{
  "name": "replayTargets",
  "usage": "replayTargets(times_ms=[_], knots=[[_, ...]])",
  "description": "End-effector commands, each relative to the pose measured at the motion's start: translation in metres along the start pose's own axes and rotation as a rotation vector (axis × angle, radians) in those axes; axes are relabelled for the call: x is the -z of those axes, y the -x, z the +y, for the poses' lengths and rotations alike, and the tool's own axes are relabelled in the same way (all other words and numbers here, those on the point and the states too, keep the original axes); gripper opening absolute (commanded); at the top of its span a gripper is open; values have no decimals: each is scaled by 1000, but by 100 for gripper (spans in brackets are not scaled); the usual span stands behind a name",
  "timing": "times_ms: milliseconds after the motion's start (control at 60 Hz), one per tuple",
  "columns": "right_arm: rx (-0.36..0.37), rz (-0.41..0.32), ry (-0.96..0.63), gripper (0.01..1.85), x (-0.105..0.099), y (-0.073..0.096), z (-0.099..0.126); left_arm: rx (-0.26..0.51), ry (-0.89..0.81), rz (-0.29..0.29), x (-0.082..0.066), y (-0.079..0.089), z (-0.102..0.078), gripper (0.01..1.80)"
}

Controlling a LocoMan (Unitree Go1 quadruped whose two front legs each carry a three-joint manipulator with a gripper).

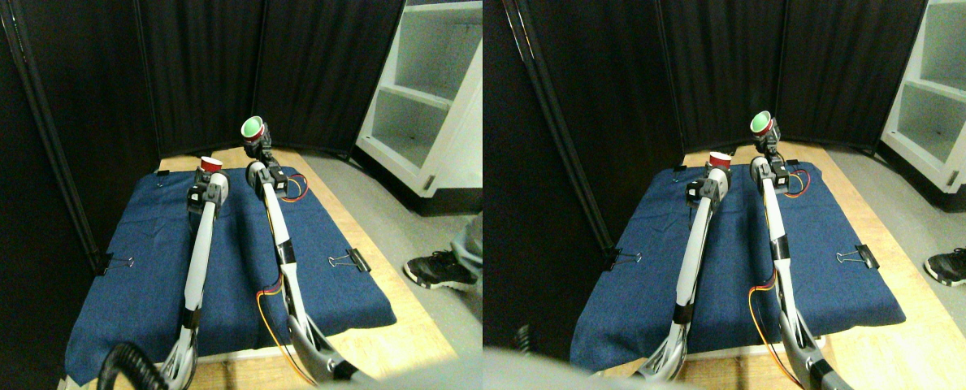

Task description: Pour (bimanual)

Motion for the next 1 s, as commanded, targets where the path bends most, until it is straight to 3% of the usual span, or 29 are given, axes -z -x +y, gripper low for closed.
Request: replayTargets(times_ms=[17,633,1000], knots=[[-40,-12,20,33,-2,-1,10,27,-3,17,3,-2,-7,33],[-22,38,154,33,5,-2,19,23,15,91,6,-7,-19,33],[-78,82,187,33,12,-4,32,17,26,121,15,-2,-29,33]])
